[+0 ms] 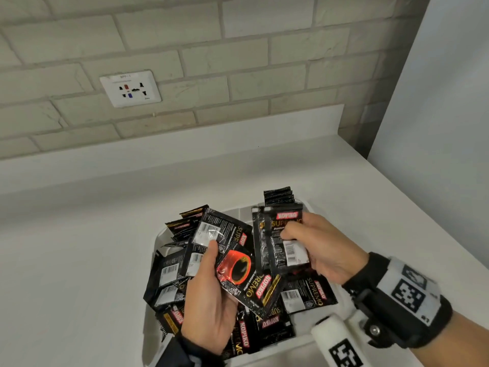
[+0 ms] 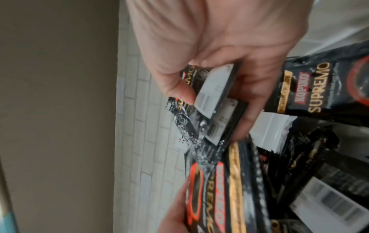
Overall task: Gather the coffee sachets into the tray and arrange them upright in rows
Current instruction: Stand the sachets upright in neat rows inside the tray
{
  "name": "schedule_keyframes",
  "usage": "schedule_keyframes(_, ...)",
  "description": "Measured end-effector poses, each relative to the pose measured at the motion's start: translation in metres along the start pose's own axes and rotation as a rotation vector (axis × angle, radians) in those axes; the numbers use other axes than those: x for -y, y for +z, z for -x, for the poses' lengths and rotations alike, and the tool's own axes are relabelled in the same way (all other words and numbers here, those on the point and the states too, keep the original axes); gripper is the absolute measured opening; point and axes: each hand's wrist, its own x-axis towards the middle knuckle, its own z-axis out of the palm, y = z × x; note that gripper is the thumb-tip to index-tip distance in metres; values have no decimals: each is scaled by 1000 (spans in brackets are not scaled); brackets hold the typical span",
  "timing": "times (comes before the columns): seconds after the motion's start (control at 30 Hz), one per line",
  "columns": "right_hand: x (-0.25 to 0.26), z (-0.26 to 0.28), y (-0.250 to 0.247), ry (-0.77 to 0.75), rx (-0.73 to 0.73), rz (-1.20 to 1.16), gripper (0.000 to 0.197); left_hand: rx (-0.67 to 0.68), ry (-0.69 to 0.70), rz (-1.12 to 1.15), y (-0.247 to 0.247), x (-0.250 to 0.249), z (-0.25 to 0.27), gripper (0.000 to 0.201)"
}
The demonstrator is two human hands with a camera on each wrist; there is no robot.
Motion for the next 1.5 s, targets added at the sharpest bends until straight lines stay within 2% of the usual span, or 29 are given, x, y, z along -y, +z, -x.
schedule_keyframes(0.07,3,1,-6,-9,-54,-116,12,-22,18,3,-1,-1,1,29)
schedule_keyframes(0.13,7,4,-12,-92,-137,-86,17,-53,61,-2,-1,-1,1,27)
schedule_keyframes(0.2,12,11,-12,-234,-194,136,20,-84,104,-20,0,-1,0,26)
schedule_keyframes(0.37,20,29,20,-540,-195,968,17,-69,172,-16,13,4,1,33)
schedule_keyframes(0.47,14,30,41,-614,-128,1129,23,-30,183,3,21,8,5,40)
schedule_keyframes(0.53,11,29,49,-629,-104,1116,27,24,160,-7,22,9,6,42)
schedule_keyframes(0.63,10,27,51,-561,-51,1025,30,79,153,-10,15,12,4,48)
schedule_keyframes(0.73,12,23,46,-452,3,960,34,134,182,-3,9,13,2,85)
schedule_keyframes(0.77,12,21,44,-416,16,936,34,177,183,20,7,13,1,90)
schedule_keyframes(0.83,14,19,40,-356,28,878,34,300,143,65,2,13,0,78)
schedule_keyframes(0.9,14,18,37,-313,26,831,36,353,105,85,1,11,2,80)
schedule_keyframes(0.97,14,18,34,-269,62,777,43,334,68,91,1,10,2,82)
schedule_keyframes(1.07,13,19,26,-206,130,645,33,300,17,99,0,8,1,58)
schedule_keyframes(1.13,13,19,17,-255,92,777,28,299,-5,99,-1,8,-1,59)
schedule_keyframes(1.2,11,18,11,-308,44,891,29,279,-10,75,-1,7,0,49)
schedule_keyframes(1.27,11,16,8,-309,23,889,35,266,-25,52,-1,6,-1,40)
schedule_keyframes(1.37,9,14,6,-257,45,729,49,243,-21,1,-1,3,-2,43)
schedule_keyframes(1.5,-1,14,9,-246,35,554,56,179,23,-69,6,1,-1,37)
